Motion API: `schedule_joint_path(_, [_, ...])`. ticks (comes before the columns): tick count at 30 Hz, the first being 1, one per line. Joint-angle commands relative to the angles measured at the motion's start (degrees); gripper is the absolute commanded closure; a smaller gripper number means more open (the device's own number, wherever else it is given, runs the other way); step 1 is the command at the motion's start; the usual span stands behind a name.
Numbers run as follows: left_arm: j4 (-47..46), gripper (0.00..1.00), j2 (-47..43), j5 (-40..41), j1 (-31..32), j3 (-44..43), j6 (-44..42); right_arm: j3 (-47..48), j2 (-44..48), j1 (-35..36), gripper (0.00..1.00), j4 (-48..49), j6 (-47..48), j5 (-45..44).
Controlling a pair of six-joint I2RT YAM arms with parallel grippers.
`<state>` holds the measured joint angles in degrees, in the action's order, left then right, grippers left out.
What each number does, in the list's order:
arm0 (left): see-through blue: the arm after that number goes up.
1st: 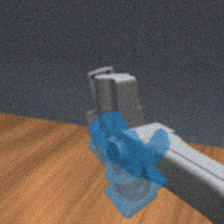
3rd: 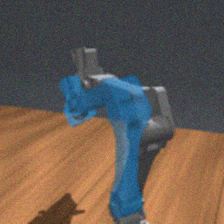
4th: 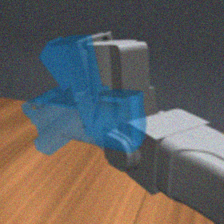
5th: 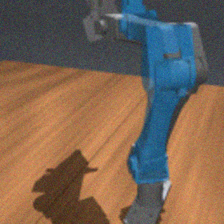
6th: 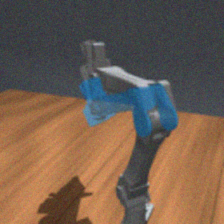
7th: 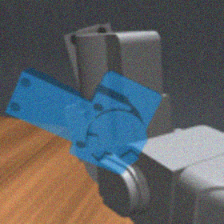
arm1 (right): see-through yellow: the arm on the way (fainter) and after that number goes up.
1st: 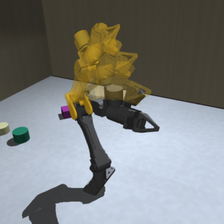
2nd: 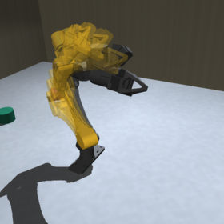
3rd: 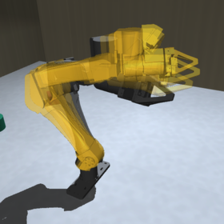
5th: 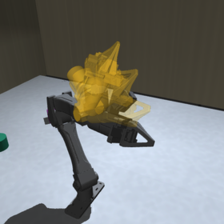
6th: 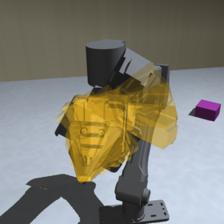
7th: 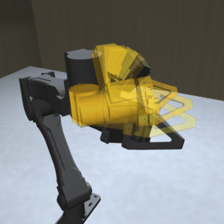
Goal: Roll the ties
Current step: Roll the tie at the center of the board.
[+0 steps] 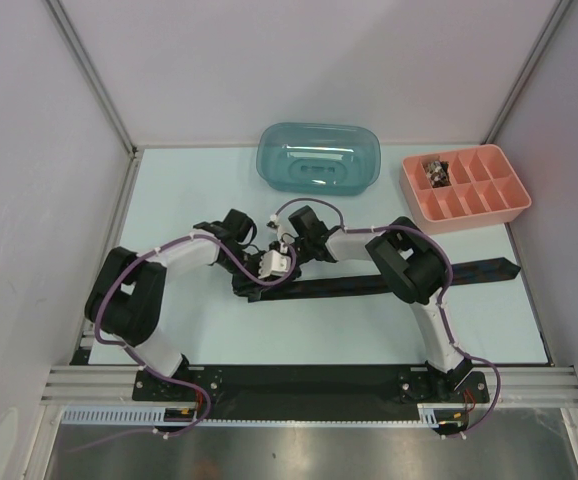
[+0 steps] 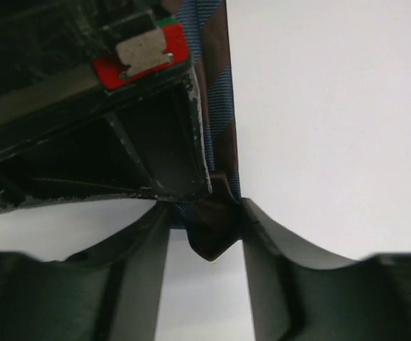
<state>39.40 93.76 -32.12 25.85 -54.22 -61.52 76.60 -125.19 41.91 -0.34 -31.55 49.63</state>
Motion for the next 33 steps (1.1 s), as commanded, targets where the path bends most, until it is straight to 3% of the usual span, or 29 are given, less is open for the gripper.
schedule_joint_path(1, [-1.2,0.42,-2.5,-0.1,-2.5,0.2,0.6,-0.3,-0.9,-0.4,0.95,1.5,0.2,-1.2])
schedule_joint_path(3, [-2.6,0.37,-4.4,0.5,-4.0,1.9,0.9,-0.3,-0.9,-0.8,1.0,0.7,0.5,-1.5])
schedule_joint_path(12, [-5.0,0.07,-6.7,0.9,-3.8,5.5,1.1,-0.5,-0.1,-1.0,1.0,-1.1,1.3,-1.1])
schedule_joint_path(16, [-6.8,0.06,-6.0,1.4,-2.3,5.5,2.5,-0.7,0.2,-0.8,1.0,-0.1,0.6,-0.6])
schedule_joint_path(22, [-7.9,0.2,-3.3,2.8,1.0,4.7,2.5,-1.3,0.6,-0.8,1.0,-0.1,0.3,-0.2])
schedule_joint_path(24, [-7.8,0.32,-2.9,3.2,1.2,4.6,2.5,-1.5,1.1,-0.9,1.0,1.7,-0.1,0.1])
schedule_joint_path(27, [-6.7,0.44,-2.8,3.2,1.3,4.7,1.5,-1.5,1.9,-1.0,0.93,1.9,-0.3,0.6])
schedule_joint_path(31, [-5.6,0.53,-3.1,3.5,1.4,5.6,0.3,-0.8,2.2,-0.9,0.72,1.7,-0.3,0.9])
schedule_joint_path(33, [-5.4,0.59,-3.0,3.6,1.3,5.6,0.2,-0.5,2.2,-0.8,0.67,1.0,0.0,0.9])
